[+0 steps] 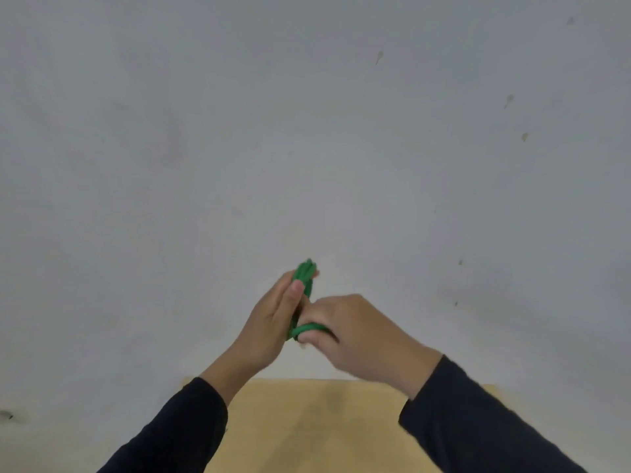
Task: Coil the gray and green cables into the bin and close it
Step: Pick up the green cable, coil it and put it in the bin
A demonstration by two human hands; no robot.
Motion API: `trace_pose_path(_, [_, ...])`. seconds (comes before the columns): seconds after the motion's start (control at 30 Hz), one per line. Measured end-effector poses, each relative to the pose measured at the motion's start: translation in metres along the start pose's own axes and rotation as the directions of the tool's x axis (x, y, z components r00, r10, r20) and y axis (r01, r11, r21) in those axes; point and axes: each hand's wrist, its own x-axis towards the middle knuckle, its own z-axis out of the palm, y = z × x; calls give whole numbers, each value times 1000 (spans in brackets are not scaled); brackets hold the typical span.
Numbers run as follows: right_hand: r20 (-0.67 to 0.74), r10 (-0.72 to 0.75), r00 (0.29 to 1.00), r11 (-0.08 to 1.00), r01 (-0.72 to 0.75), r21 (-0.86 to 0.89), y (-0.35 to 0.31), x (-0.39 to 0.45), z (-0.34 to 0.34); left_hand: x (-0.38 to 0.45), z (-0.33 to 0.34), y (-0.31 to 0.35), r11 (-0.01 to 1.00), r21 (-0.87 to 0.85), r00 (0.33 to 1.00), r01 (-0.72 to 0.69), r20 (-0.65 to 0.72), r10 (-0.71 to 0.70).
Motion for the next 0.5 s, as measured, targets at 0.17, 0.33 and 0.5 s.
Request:
trace_pose_path(0.17, [-27, 14, 1000, 994, -11, 107, 27, 5, -26, -9, 10, 6, 942, -170, 928, 288, 292, -231])
trace_pose_path(0.33, [-50, 61, 997, 977, -49, 208, 32, 3, -21, 2, 1, 13, 885, -163, 851, 436, 392, -348])
trace_pose_path(0.5, [-122, 215, 969, 924, -161, 345, 33, 3, -20, 6, -4, 12, 918, -145, 885, 369, 356, -299])
